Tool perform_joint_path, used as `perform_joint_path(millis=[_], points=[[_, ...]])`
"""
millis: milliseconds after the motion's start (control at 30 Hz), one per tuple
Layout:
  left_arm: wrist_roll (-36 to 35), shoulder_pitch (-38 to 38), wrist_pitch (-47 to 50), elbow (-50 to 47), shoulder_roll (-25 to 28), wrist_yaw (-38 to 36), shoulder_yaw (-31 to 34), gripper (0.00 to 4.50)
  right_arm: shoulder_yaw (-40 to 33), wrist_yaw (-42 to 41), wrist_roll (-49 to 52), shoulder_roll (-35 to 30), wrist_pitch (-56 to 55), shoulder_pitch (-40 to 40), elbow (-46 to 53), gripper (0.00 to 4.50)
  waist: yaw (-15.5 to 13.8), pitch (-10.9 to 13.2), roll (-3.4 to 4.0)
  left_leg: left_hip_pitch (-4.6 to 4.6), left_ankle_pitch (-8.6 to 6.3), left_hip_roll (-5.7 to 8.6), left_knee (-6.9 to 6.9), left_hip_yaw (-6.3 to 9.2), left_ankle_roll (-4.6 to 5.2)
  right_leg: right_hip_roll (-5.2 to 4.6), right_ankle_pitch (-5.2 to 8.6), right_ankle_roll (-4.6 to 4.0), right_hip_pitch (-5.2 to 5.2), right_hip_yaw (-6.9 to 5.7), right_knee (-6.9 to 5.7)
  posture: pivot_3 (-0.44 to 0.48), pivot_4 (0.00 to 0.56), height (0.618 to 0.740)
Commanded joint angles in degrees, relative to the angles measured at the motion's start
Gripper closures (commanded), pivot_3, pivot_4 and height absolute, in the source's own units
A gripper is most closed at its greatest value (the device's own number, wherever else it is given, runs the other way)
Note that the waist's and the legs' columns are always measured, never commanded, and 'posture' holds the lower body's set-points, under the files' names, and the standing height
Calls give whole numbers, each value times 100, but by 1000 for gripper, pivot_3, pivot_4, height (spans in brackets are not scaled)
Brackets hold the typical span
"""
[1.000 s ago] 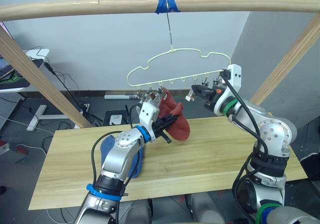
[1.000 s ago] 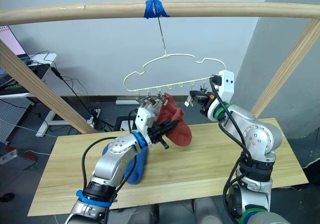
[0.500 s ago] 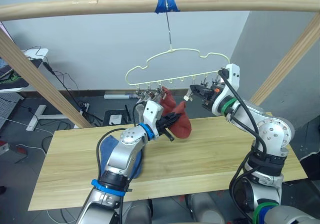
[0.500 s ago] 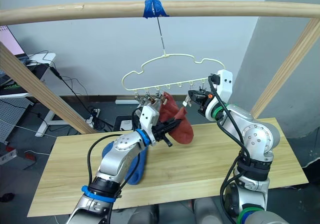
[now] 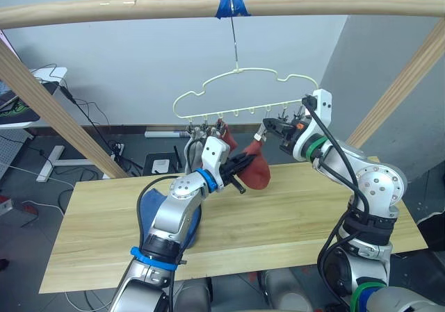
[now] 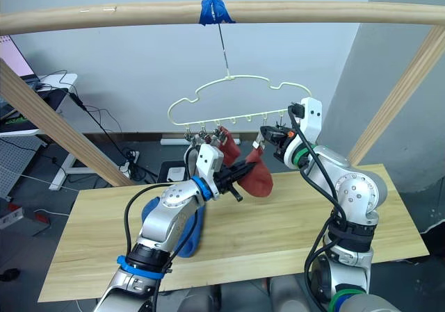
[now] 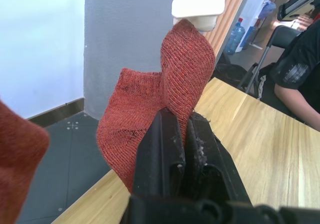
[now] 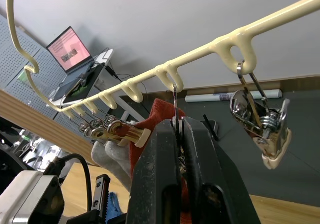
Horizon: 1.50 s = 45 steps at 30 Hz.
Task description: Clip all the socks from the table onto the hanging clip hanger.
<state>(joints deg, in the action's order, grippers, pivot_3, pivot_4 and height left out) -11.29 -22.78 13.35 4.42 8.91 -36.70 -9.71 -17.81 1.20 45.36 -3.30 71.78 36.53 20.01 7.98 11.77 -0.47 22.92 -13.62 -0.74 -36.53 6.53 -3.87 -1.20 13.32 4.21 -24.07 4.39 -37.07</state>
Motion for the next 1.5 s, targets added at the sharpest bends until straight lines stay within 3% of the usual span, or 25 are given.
perform_joint_path(millis=[33, 367, 467, 800, 900, 967, 1167, 1467, 1500], points=[[-83, -128, -139, -132, -69, -2, 49, 4471, 67, -23, 75, -6, -94, -5, 116, 4500, -1, 0, 0, 0, 0, 0, 2, 0, 0, 0, 0, 0, 0, 0, 2, -146, 207, 740], [-129, -160, -207, -107, -130, -42, 93, 4471, 200, -71, 80, -29, -144, -61, 141, 4500, -2, 4, 0, -1, 0, 0, 15, 0, 0, 0, 1, -1, -2, 0, 9, -146, 207, 740], [-127, -144, -234, -105, -135, -74, 79, 4500, 148, -95, 168, 10, -159, -62, 106, 3737, -2, 11, 0, -1, 0, 0, 16, 0, 0, 0, 2, 0, -2, 0, 9, -147, 208, 740], [-137, -176, -253, -102, -146, -155, 74, 4500, 175, -94, 172, -41, -214, -84, 114, 73, -2, 24, 0, 0, 0, 0, 20, 0, 0, 0, 2, 0, -4, 0, 10, -153, 206, 740], [-97, -239, -309, -25, -142, -156, 87, 4500, 122, -86, 162, -195, -150, -155, 230, 32, 1, 28, -2, 0, 0, 0, 21, 0, 0, 0, 2, 0, -4, 0, 11, -161, 207, 740], [-54, -291, -382, 74, -134, -155, 87, 4500, 9, -295, 242, -674, -31, -393, 587, 32, -33, 35, -2, 0, 0, 0, 21, 0, 0, 0, 3, 0, -5, 0, 12, -171, 209, 740], [-125, -417, -427, 307, -98, -261, 161, 2847, 466, -1051, 48, -2182, -300, -1469, 1792, 0, 1, 55, -14, 3, -1, 6, 43, -12, -1, -8, 21, 13, -9, 10, 23, -205, 218, 740], [-382, -25, -200, -311, 600, -803, 274, 120, 1144, -830, -786, -2030, -1474, -2267, 2463, 0, 133, 94, -23, -12, -1, -4, 48, -32, 0, 6, 25, 11, -15, 36, 14, -213, 226, 740], [-407, -3, -178, -350, 638, -821, 277, 27, 1200, -834, -853, -2018, -1549, -2284, 2466, 0, 137, 96, -25, -13, -1, -4, 48, -36, -1, 6, 24, 11, -16, 40, 14, -212, 227, 740]])
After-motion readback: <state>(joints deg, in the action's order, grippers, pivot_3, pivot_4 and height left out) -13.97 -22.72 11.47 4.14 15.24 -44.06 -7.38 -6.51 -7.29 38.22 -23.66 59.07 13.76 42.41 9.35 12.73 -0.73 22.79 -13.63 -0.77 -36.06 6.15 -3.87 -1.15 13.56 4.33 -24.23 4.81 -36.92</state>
